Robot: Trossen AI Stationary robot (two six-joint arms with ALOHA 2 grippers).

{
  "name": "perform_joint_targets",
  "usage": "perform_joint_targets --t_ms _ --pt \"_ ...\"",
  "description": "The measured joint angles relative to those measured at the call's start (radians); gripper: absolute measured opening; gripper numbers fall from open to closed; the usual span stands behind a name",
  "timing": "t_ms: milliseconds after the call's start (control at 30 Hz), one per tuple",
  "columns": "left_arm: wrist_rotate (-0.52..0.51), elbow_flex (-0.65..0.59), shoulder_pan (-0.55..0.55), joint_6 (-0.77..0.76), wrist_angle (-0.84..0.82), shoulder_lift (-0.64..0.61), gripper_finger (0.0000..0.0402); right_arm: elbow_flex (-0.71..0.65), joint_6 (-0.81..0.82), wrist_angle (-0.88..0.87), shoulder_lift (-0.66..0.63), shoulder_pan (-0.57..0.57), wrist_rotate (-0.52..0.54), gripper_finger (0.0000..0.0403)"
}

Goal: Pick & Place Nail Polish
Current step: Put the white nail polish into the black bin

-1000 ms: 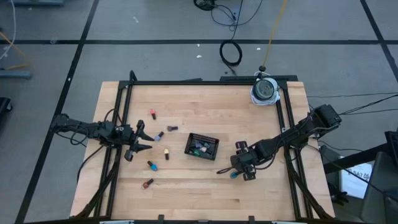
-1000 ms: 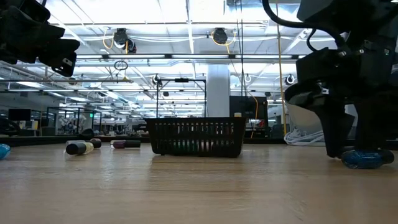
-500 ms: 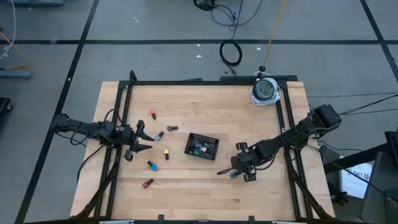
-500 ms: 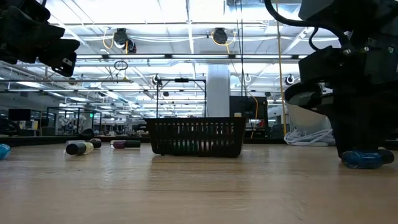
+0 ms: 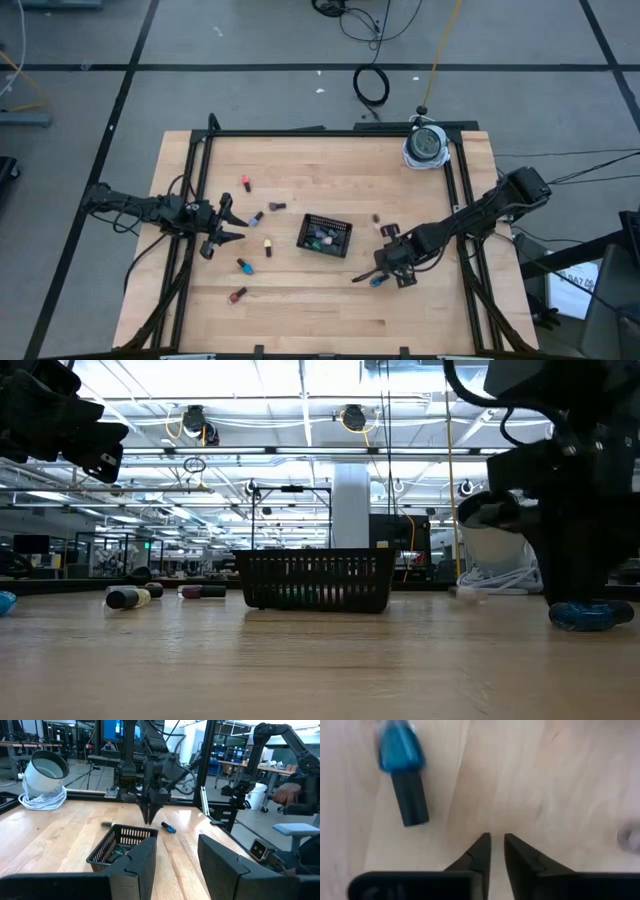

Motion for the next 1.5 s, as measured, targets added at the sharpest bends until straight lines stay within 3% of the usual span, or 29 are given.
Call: perform_joint_targets --t_ms 100,233,367,633,733,833,967,1067,1500 --pt "0.000 0.000 0.000 0.000 0.000 0.000 0.0145 0.022 -0.008 -0.007 -0.030 -0.001 0.040 0.0076" --pt "0.000 0.000 0.000 0.000 0.000 0.000 0.0145 0.022 -0.012 -0.043 -0.068 -0.018 0.176 0.0113" --pt "0.000 0.000 0.000 0.000 0.000 0.000 0.0145 0.022 -0.025 -0.054 -0.098 -0.091 0.261 0.0138" --pt "0.000 0.000 0.000 0.000 0.000 0.000 0.0145 0.023 -0.238 -0.031 -0.096 -0.359 0.071 0.0171" --pt "0.000 0.000 0.000 0.000 0.000 0.000 0.0145 0.023 -0.427 -0.038 -0.096 -0.419 0.032 0.0185" --pt "0.000 0.000 0.000 0.000 0.000 0.000 0.0145 0.023 -0.608 -0.027 -0.096 -0.446 0.023 0.0195" --pt "0.000 0.000 0.000 0.000 0.000 0.000 0.0145 0.023 -0.716 0.020 -0.093 -0.465 0.011 0.0196" --pt "0.000 0.000 0.000 0.000 0.000 0.000 0.0145 0.023 -0.733 0.062 -0.071 -0.472 -0.031 0.0196" --pt "0.000 0.000 0.000 0.000 0.000 0.000 0.0145 0.024 -0.816 0.098 0.016 -0.473 -0.033 0.0196"
